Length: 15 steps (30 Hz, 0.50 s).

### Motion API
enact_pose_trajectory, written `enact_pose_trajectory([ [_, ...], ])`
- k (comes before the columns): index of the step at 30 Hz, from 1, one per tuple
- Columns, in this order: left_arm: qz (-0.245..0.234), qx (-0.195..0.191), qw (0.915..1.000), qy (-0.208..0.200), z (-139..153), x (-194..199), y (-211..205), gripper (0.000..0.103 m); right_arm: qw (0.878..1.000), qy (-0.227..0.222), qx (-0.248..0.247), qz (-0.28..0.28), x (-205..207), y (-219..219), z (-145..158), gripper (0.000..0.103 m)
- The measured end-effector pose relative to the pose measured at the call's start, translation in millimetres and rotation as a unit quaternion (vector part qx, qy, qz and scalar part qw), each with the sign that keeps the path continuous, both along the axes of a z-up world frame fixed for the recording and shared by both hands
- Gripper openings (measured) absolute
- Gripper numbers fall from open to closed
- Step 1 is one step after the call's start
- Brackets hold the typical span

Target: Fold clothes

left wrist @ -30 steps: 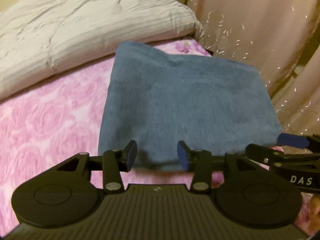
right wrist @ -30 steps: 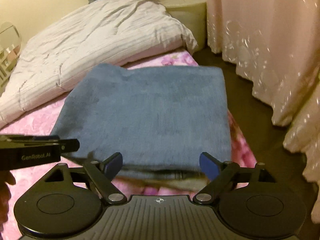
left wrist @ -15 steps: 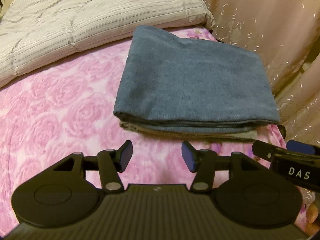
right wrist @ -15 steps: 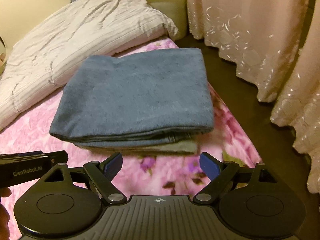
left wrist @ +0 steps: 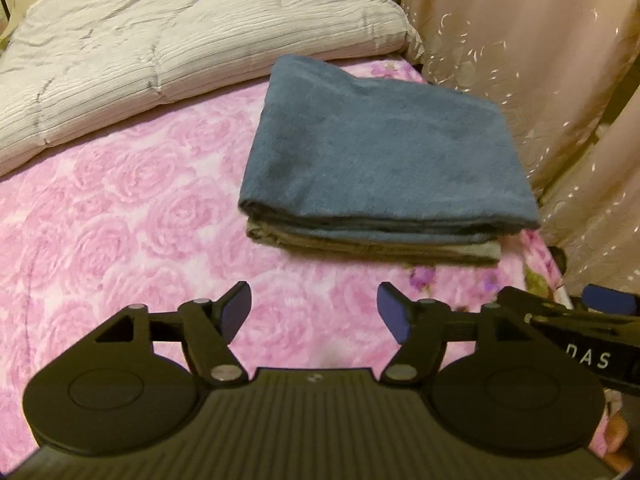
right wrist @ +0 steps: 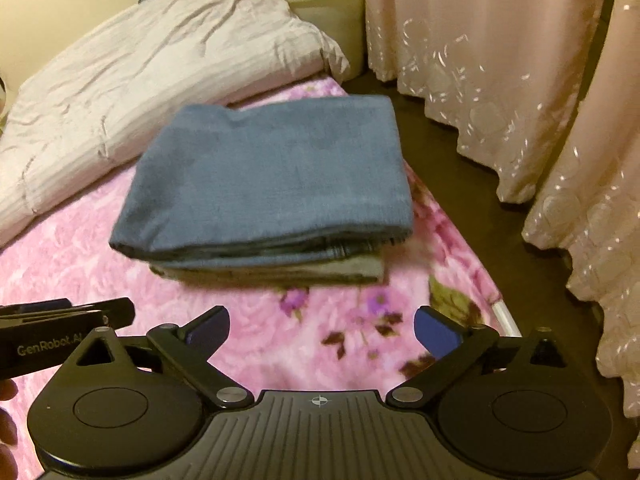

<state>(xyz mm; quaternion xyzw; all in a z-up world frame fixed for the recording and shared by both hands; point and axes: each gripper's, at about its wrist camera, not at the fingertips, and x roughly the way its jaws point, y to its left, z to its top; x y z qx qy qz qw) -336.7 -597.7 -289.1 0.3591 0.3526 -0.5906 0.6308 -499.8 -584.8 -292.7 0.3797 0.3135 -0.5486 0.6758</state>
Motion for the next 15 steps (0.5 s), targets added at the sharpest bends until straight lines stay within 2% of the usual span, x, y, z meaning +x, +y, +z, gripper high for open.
enact_pose_trajectory([
  [4,0.002,-0.001,0.9998,-0.018,-5.6,-0.3,11.0,0.075,1.000,0.011,0.011,-0.002,1.3,8.0,-5.7,0.101],
  [15,0.012,-0.008,0.9999,-0.007,-0.7,8.6,30.1,0.074,0.999,0.037,0.007,0.001,8.9,27.0,-0.3,0.101],
])
